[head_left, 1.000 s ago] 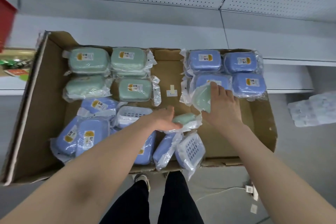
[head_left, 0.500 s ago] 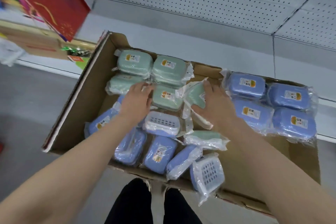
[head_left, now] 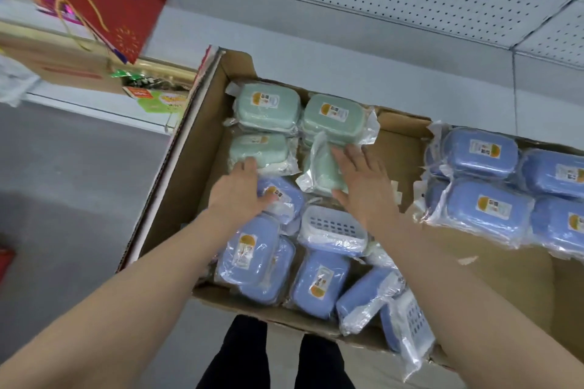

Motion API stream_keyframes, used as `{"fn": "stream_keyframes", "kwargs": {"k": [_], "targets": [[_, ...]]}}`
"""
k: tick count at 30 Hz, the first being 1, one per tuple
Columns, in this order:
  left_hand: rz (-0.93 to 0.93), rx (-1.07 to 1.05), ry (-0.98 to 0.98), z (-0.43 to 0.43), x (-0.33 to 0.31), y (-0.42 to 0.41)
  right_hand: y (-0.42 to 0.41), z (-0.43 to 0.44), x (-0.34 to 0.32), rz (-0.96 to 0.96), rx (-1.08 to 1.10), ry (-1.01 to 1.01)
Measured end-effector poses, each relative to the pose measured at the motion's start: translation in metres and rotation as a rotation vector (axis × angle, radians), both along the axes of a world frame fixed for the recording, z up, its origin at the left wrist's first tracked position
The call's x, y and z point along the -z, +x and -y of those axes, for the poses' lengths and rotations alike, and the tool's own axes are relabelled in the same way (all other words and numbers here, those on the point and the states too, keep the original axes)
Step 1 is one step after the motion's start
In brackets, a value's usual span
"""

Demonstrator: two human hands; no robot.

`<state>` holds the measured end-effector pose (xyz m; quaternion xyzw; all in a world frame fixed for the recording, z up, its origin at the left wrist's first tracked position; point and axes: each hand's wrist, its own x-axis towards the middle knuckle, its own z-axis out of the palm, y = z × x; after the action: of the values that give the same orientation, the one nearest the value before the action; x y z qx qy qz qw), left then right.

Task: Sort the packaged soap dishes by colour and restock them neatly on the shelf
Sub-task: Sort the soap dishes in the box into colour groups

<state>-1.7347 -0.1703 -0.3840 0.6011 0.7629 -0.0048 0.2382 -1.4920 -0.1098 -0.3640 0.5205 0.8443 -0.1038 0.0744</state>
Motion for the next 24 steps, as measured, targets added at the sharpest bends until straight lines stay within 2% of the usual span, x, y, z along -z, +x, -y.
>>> {"fn": "stream_keyframes", "kwargs": {"k": [2, 4, 6, 8, 10, 13, 18, 20, 24], "targets": [[-0.062, 0.058, 0.012, -0.001, -0.004, -0.011, 0.000, 0.009, -0.006, -0.079, -0.042, 0.128], [-0.165, 0.109, 0.118, -0.002, -0.005, -0.020, 0.002, 0.025, -0.007, -0.153, -0.106, 0.259], [-0.224, 0.211, 0.278, -0.007, -0.001, -0.027, 0.003, 0.045, -0.003, -0.193, -0.196, 0.262], [-0.174, 0.316, 0.347, -0.016, 0.004, -0.031, -0.003, 0.060, 0.006, -0.179, -0.250, 0.202], [-0.135, 0.348, 0.270, -0.025, 0.007, -0.031, -0.017, 0.067, 0.014, -0.144, -0.244, 0.170], [-0.043, 0.259, 0.103, -0.040, 0.016, -0.039, -0.050, 0.059, 0.016, -0.108, -0.208, 0.156], [0.066, 0.280, -0.040, -0.060, 0.023, -0.063, -0.092, 0.041, 0.031, 0.055, -0.163, 0.042], [0.074, 0.288, -0.043, -0.068, 0.022, -0.065, -0.095, 0.038, 0.038, 0.071, -0.149, 0.018], [-0.014, 0.310, 0.093, -0.065, 0.017, -0.065, -0.087, 0.043, 0.041, 0.029, -0.177, -0.024]]}}
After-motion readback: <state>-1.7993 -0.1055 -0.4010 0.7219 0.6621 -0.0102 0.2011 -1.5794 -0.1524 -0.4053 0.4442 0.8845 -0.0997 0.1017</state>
